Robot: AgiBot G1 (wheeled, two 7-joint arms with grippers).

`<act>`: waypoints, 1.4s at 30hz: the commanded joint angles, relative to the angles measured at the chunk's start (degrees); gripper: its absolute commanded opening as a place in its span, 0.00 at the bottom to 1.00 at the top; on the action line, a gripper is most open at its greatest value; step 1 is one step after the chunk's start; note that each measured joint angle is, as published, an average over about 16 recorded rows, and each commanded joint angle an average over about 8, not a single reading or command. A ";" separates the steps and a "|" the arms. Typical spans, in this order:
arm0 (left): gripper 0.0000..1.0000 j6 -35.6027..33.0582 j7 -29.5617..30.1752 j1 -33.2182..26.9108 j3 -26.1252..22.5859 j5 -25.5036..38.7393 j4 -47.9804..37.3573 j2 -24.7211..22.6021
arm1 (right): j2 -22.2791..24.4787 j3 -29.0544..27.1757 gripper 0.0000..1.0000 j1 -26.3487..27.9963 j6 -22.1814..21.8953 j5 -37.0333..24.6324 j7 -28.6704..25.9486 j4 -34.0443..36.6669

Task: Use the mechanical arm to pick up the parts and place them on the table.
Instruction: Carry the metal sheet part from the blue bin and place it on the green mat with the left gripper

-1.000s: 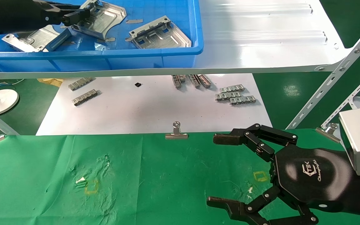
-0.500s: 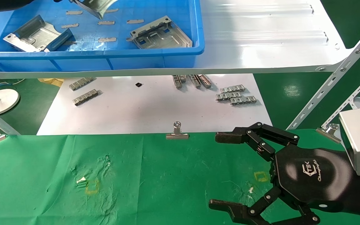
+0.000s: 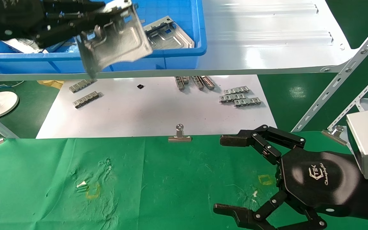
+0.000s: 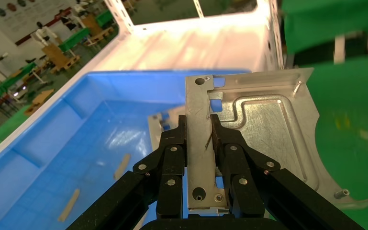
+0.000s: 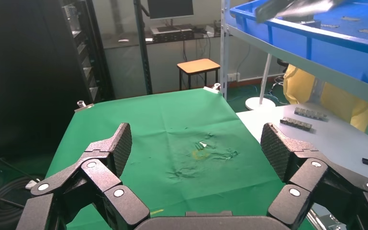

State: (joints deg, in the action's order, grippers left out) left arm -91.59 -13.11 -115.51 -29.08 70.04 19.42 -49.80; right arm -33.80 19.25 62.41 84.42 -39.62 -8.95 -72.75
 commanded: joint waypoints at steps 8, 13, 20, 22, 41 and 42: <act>0.00 -0.24 -3.54 11.20 -8.58 -10.85 20.89 12.13 | 0.00 0.01 1.00 0.00 0.00 0.01 0.00 0.00; 0.00 0.57 -9.57 16.46 -14.09 -11.59 23.14 15.78 | 0.01 0.02 1.00 0.00 -0.01 0.01 0.01 0.00; 0.00 1.95 -20.07 21.42 -19.05 -8.53 15.42 12.95 | 0.01 0.02 1.00 0.01 -0.01 0.02 0.01 0.00; 0.00 2.28 -22.81 22.07 -19.62 -8.02 12.31 11.64 | 0.01 0.02 1.00 0.01 -0.01 0.02 0.01 0.00; 1.00 1.95 -36.71 20.36 -21.96 -5.48 -8.59 4.10 | 0.02 0.05 1.00 0.01 -0.02 0.03 0.02 0.00; 1.00 1.84 -36.60 20.20 -21.78 -5.83 -9.24 4.06 | 0.02 0.05 1.00 0.01 -0.02 0.03 0.02 0.00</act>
State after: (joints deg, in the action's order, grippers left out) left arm -90.05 -49.14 -95.03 -50.90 64.09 11.08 -45.36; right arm -33.79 19.30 62.42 84.40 -39.59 -8.93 -72.75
